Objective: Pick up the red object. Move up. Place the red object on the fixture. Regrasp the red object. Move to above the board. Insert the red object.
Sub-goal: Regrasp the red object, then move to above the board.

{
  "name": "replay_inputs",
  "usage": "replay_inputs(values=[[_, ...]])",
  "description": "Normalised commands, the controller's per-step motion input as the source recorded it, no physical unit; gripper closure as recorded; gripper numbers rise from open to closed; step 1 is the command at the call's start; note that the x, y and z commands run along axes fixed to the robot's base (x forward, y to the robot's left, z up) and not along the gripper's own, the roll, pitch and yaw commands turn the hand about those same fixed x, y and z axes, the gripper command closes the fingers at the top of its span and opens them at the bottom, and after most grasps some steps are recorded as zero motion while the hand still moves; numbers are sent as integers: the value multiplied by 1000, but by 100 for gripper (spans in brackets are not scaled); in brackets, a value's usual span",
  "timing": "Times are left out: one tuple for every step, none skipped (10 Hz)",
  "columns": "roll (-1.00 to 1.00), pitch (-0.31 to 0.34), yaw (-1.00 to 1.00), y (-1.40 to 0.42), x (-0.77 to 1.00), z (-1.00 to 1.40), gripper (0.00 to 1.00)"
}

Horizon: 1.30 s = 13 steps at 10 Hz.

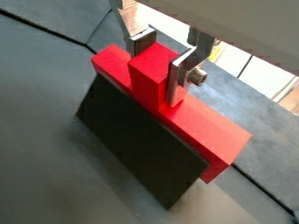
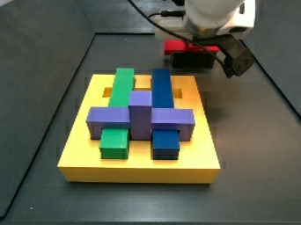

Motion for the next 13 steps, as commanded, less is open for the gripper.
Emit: replay_inputs(values=[[0,0,0,0,0,0,100],[0,0,0,0,0,0,100],[0,0,0,0,0,0,100],[0,0,0,0,0,1400,100],[-20,-7,59,6,-13,1400,100],[-111,-25,38,13,-57,1400,100],[-80,-47,28,18,-60,1400,100],[-48,-19,7,6,-47,1400,100],[-12,1,-15,-3,-47,1400,100],[-24,11,-14,-2,-46,1400,100],[-25,22,-16,0,-27,914,100],[-11,48,-14,-2,10,382,100],[17,59,-4,-9,31,176,100]])
